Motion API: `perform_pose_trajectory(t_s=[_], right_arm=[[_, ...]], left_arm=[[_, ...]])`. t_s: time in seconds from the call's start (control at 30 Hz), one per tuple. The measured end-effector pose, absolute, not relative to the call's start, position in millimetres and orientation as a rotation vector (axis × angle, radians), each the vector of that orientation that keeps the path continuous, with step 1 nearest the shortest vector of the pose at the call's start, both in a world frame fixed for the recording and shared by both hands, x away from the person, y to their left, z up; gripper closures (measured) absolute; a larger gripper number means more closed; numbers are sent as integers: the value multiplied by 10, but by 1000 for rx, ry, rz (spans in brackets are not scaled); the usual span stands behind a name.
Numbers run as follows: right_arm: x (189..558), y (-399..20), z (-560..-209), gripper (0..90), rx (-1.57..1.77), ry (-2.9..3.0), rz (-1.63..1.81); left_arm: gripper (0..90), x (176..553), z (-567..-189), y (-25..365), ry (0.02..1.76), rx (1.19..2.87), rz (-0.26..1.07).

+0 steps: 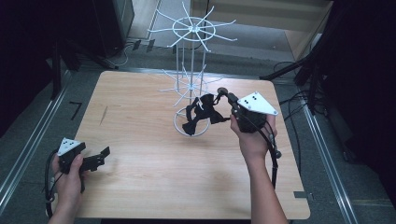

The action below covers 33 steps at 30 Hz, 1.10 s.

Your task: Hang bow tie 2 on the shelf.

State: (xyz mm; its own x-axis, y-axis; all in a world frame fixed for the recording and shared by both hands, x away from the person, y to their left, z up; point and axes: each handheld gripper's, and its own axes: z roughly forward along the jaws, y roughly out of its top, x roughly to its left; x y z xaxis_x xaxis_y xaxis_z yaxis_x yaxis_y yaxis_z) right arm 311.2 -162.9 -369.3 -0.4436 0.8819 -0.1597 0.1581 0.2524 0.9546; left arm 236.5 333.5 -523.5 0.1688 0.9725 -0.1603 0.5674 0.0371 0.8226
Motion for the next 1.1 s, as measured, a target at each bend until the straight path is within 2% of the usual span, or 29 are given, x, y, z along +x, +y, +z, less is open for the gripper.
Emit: perform_pose_trajectory(t_s=[0.73,1.1], right_arm=[[3395,-1665,-3855,900,1071,1813,1279],[3380,-1747,-3919,900,1149,1799,1258]], left_arm=[[2,2367,-5235,3339,1501,1629,628],[1,2367,-5235,3340,1500,1629,630]])
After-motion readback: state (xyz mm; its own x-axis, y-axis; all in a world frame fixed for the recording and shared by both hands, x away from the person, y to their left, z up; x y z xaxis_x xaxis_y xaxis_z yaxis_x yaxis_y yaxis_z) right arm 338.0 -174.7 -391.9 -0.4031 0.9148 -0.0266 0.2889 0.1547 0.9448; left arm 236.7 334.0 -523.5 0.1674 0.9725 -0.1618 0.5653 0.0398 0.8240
